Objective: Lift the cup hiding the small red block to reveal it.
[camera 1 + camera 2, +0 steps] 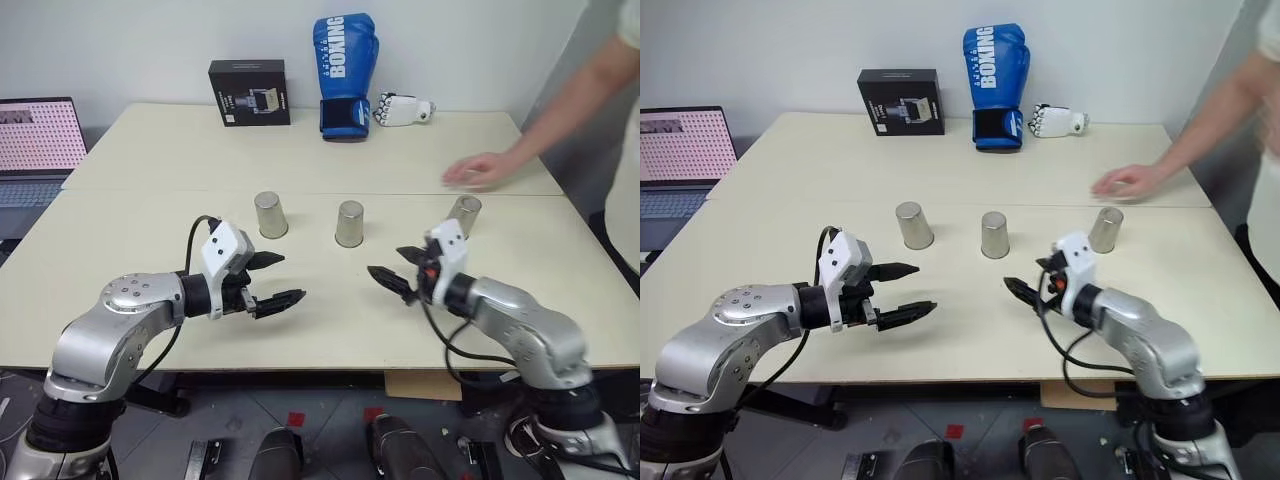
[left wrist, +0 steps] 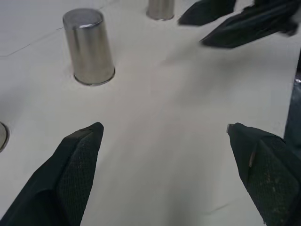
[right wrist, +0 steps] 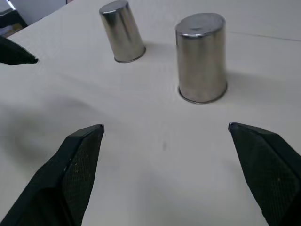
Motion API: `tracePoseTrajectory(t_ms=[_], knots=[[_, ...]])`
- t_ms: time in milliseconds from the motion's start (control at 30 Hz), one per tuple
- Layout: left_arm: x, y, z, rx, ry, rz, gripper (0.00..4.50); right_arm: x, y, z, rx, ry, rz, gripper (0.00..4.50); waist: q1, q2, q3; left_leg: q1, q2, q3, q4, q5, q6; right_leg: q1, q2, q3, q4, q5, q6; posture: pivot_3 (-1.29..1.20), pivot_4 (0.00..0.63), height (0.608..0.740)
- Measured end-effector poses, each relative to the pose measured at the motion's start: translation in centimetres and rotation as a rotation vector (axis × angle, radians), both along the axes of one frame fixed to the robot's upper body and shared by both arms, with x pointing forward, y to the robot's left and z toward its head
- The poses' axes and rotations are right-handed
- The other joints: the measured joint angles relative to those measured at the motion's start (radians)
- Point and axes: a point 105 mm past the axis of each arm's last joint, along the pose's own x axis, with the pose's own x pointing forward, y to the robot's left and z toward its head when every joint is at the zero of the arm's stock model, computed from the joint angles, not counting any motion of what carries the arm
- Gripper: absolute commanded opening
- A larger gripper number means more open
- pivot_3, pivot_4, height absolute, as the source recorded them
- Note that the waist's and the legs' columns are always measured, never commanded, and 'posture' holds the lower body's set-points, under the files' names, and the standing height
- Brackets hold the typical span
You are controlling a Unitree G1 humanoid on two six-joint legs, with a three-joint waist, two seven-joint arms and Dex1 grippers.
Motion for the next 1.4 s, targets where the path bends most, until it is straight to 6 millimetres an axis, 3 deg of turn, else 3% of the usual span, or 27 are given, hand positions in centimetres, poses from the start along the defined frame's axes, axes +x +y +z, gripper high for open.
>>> tracePoseTrajectory(t_ms=[100, 233, 667, 933, 1033, 1133, 1233, 1333, 1400], knots=[[0.5, -0.6, 0.0, -0.042, -0.021, 0.041, 4.46, 3.2, 1.3, 0.3, -0.002, -0.046, -0.056, 4.50, 0.000, 0.000, 0.000, -0.001, 0.000, 0.000, 0.000, 0.000, 0.000, 0.000, 0.000, 0.000, 0.000, 0.001, 0.001, 0.00, 0.150, 0.740], [1.2, -0.8, 0.9, -0.053, -0.063, 0.073, 4.46, 5.6, 1.9, -0.5, -0.017, -0.047, -0.099, 4.50, 0.000, -0.001, 0.000, -0.002, 0.000, -0.002, -0.002, 0.000, 0.000, -0.001, 0.001, -0.002, 0.000, 0.002, 0.003, 0.00, 0.150, 0.740], [1.9, -0.8, 1.1, -0.068, -0.094, 0.126, 4.46, 8.8, 5.5, -0.9, 0.014, -0.057, -0.026, 4.50, -0.007, 0.000, 0.000, -0.001, 0.000, -0.004, -0.002, 0.000, 0.000, 0.000, 0.001, -0.003, 0.002, 0.002, 0.003, 0.00, 0.150, 0.740], [2.4, -0.9, 1.7, -0.067, -0.109, 0.124, 4.50, 9.5, 5.6, -1.3, 0.019, -0.090, -0.040, 2.80, -0.007, 0.000, 0.000, -0.002, 0.000, -0.005, -0.003, 0.000, 0.000, 0.000, 0.001, -0.003, 0.001, 0.002, 0.003, 0.00, 0.150, 0.740], [2.6, -1.2, 1.5, -0.058, -0.108, 0.113, 4.50, 9.4, 5.6, -0.8, 0.021, -0.120, -0.014, 2.66, -0.007, 0.000, 0.000, -0.001, 0.000, -0.005, -0.003, 0.000, 0.000, 0.000, 0.001, -0.003, 0.001, 0.002, 0.003, 0.00, 0.150, 0.740], [2.8, -1.4, 1.7, -0.056, -0.117, 0.102, 4.50, 9.2, 5.7, 0.3, 0.035, -0.163, -0.001, 2.66, -0.007, 0.000, 0.000, -0.001, 0.000, -0.005, -0.003, 0.000, 0.000, 0.000, 0.001, -0.003, 0.002, 0.002, 0.003, 0.00, 0.150, 0.740], [2.9, -1.6, 1.5, -0.061, -0.110, 0.100, 4.50, 8.8, 5.6, 3.2, 0.099, -0.215, -0.006, 2.66, -0.006, 0.001, 0.000, -0.002, 0.000, -0.006, -0.003, 0.000, 0.000, 0.000, 0.001, -0.004, 0.002, 0.002, 0.003, 0.00, 0.150, 0.740], [3.0, -1.5, 1.3, -0.058, -0.099, 0.100, 4.50, 8.4, 4.2, 6.6, 0.168, -0.268, -0.055, 2.66, -0.004, 0.001, 0.000, -0.002, 0.000, -0.006, -0.003, 0.000, 0.000, 0.000, 0.001, -0.004, 0.002, 0.002, 0.003, 0.00, 0.150, 0.740], [3.1, -1.4, 1.2, -0.052, -0.104, 0.101, 4.50, 8.8, 2.5, 7.4, 0.121, -0.302, -0.140, 2.66, -0.002, 0.001, 0.000, -0.002, -0.001, -0.006, -0.003, 0.000, 0.000, 0.000, 0.001, -0.004, 0.001, 0.002, 0.003, 0.00, 0.150, 0.740]])
